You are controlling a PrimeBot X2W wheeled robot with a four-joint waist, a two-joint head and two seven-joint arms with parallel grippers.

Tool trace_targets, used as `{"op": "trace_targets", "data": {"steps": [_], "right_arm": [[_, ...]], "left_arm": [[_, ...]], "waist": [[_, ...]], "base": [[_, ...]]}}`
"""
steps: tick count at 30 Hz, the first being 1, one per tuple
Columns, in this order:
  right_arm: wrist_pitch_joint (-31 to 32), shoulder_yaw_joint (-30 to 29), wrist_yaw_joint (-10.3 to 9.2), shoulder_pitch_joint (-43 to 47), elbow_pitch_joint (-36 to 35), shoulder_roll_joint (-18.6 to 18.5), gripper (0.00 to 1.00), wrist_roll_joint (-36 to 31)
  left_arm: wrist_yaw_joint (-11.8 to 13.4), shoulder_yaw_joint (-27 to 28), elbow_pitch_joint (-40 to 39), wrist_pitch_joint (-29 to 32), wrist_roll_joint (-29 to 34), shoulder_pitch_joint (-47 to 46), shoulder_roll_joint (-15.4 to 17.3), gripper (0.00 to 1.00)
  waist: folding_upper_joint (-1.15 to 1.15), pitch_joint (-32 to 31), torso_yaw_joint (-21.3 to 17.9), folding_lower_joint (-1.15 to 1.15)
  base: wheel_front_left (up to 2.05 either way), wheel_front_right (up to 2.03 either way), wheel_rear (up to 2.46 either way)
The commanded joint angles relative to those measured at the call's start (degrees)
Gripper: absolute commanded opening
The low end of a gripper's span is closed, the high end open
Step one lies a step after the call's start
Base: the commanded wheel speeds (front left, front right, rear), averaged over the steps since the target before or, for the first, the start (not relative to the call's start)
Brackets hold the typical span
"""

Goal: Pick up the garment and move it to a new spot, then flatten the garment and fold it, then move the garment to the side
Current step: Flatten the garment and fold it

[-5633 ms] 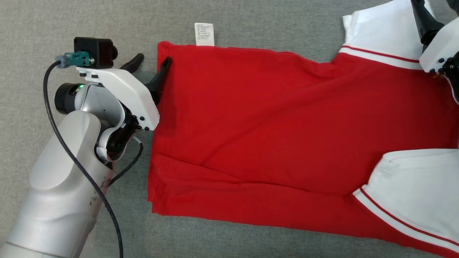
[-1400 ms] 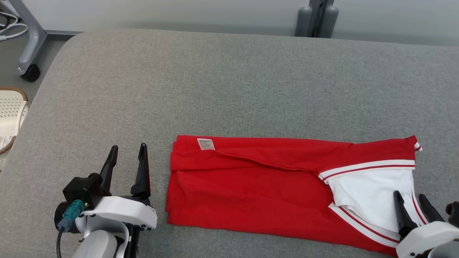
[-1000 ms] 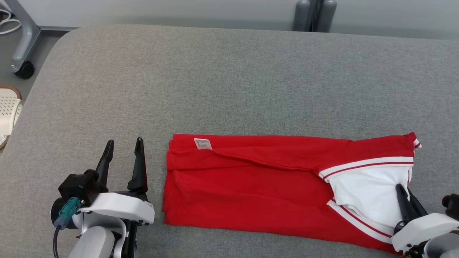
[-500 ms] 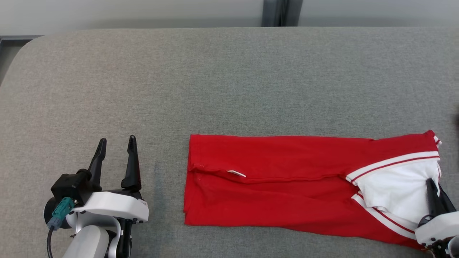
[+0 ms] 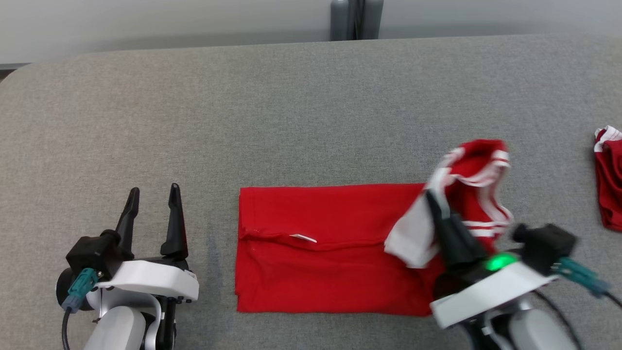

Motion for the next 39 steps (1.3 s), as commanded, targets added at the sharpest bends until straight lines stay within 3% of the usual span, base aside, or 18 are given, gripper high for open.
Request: {"op": "trace_targets", "data": {"steps": [1,9,17,24,25,26,27,28,36,39], "right_arm": [[1.44,3.01,0.04,-0.93,-1.85,1.15,0.0,-0.43],[3.16,15.56,0.04,-6.53,3.28,4.57,0.0,0.59],[-0.36,21.2,0.04,-12.76,14.99,5.53,0.0,3.24],[-2.55,25.94,0.05,-16.58,19.95,5.56,0.0,6.9],[-2.92,26.82,0.05,-17.16,20.42,5.6,0.06,8.08],[-3.31,27.22,0.04,-17.78,21.48,5.5,0.24,8.09],[-3.89,28.89,0.05,-18.68,22.52,5.55,0.53,9.56],[-4.31,29.4,0.05,-19.18,22.87,5.58,1.0,10.0],[-5.97,37.16,0.05,-23.31,20.15,5.45,1.0,12.25],[-6.96,37.14,0.04,-24.31,16.93,3.25,1.0,10.13]], "left_arm": [[-0.44,-0.2,0.08,-0.24,0.21,-0.67,-0.02,1.0],[-1.2,-1.63,1.16,-0.23,0.16,-1.48,-1.05,1.0],[-1.89,-2.92,2.2,-0.24,0.52,-2.46,-2.25,1.0],[-2.06,-3.4,2.91,-0.23,0.65,-2.77,-3.0,1.0],[-2.19,-3.48,3.02,-0.23,0.7,-2.95,-3.13,1.0],[-2.26,-3.52,3.1,-0.24,0.77,-3.12,-3.21,1.0],[-2.43,-3.57,3.33,-0.24,0.83,-3.35,-3.36,1.0],[-2.25,-3.44,3.37,-0.24,0.84,-3.45,-3.39,1.0],[-2.02,-2.29,3.5,-0.24,1.13,-3.4,-3.42,1.0],[-1.98,-1.95,3.32,-0.24,1.51,-3.35,-3.11,1.0]], "waist": [[0.0,-0.12,0.45,0.0],[0.0,-0.41,3.87,0.0],[0.0,0.11,7.4,0.0],[0.0,0.88,8.96,0.0],[0.0,1.0,9.21,0.0],[0.0,1.15,9.42,0.0],[0.0,1.42,9.82,0.0],[0.0,1.52,9.93,0.0],[0.0,1.87,9.34,0.0],[0.0,1.57,8.57,0.0]], "base": [[0.0,0.0,0.0],[0.0,0.0,0.0],[0.0,0.0,0.0],[0.0,0.0,0.0],[0.0,0.0,0.0],[0.0,0.0,0.0],[0.0,0.0,0.0],[0.0,0.0,0.0],[0.0,0.0,0.0],[0.0,0.0,0.0]]}}
